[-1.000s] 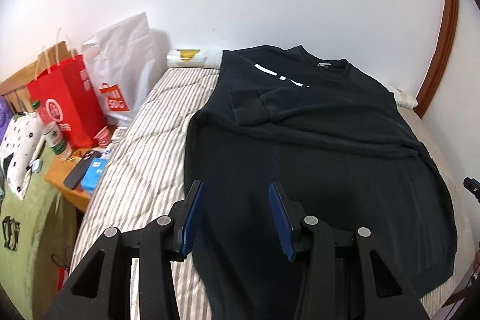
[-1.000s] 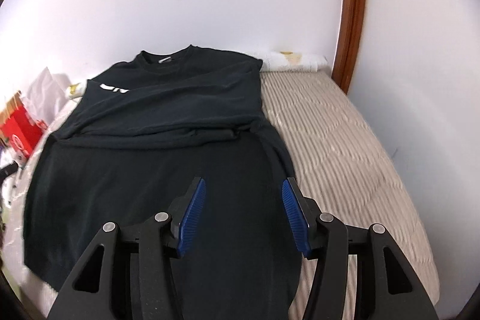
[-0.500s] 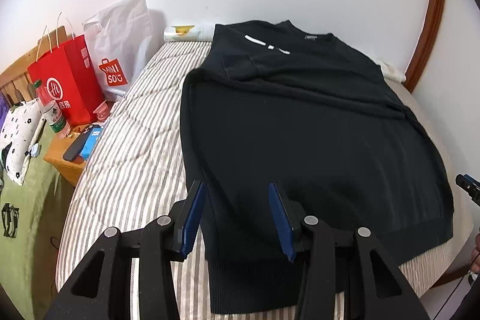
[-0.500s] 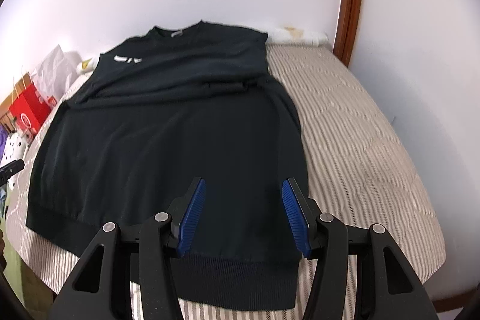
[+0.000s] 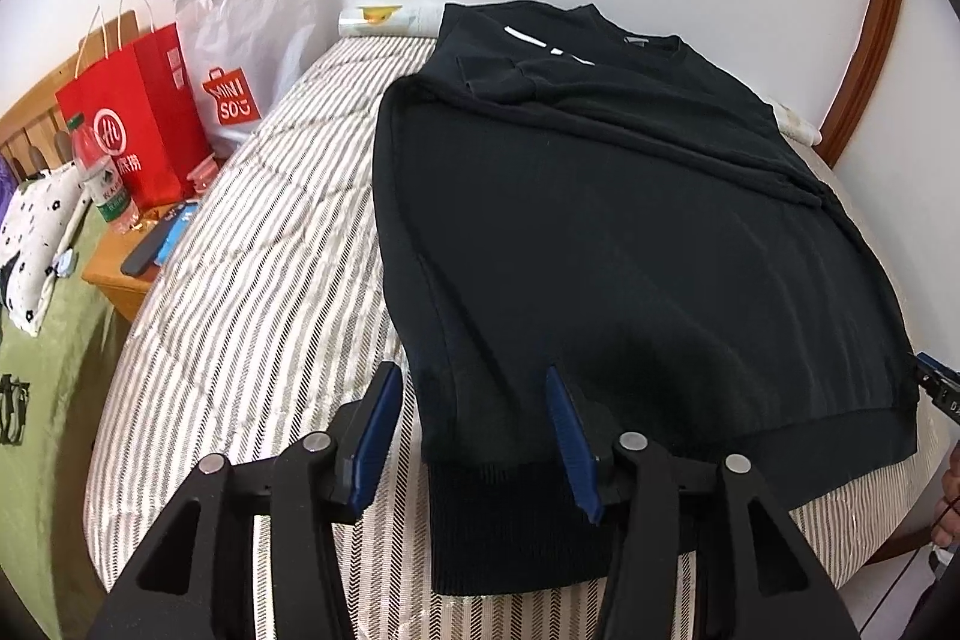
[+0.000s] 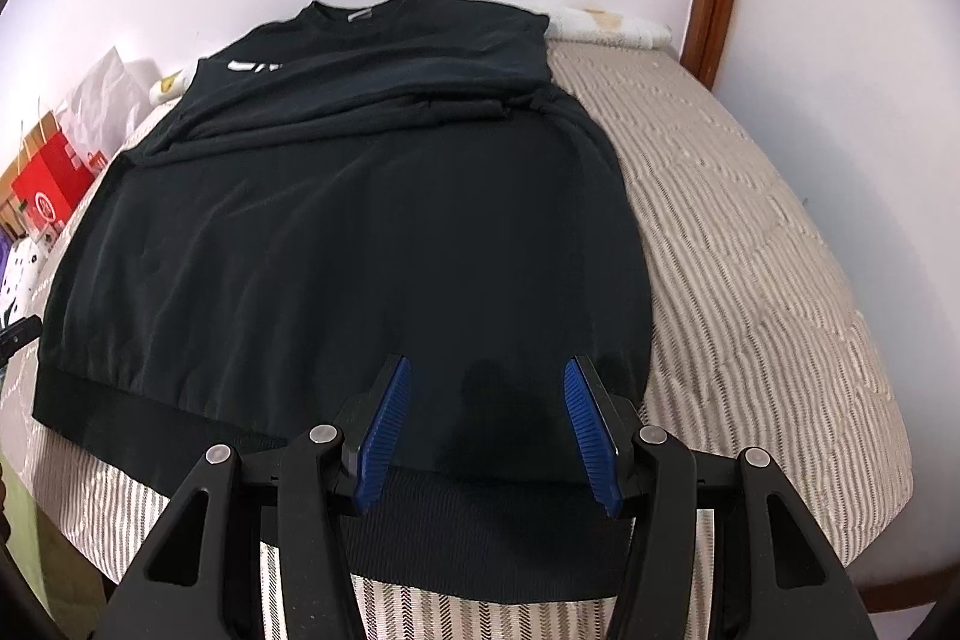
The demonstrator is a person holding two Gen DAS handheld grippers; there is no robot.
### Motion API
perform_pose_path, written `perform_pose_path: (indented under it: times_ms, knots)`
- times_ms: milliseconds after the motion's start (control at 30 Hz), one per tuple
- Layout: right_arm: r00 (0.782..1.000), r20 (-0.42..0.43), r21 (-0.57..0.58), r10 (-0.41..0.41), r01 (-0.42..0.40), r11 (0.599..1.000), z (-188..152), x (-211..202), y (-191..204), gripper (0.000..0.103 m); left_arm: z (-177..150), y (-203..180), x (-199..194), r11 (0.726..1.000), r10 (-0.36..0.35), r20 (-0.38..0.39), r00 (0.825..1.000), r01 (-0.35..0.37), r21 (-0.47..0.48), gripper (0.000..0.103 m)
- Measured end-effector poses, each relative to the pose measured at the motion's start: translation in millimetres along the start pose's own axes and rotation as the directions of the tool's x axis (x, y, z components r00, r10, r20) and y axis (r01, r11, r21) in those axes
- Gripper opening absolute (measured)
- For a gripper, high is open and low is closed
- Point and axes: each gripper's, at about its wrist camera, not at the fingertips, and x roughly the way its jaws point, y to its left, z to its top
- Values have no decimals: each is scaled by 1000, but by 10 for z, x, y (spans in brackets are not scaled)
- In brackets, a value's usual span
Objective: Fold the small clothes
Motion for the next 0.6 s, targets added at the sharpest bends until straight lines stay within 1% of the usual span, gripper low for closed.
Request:
perform_pose_path:
  times_ms: [133,300,600]
  knots:
    - [1000,-31,-23,-3,2,1000,-64,109,77,53,-15,-3,44,1000,-12,-6,1000,12,2,51]
    - [998,-60,-41,-9,6,999,-99,217,135,53,7,-9,130,1000,-17,-21,1000,17,-2,52]
    - [998,-64,-42,-13,10,999,-102,282,130,54,-12,0,291,1000,-14,-57,998,14,-6,52]
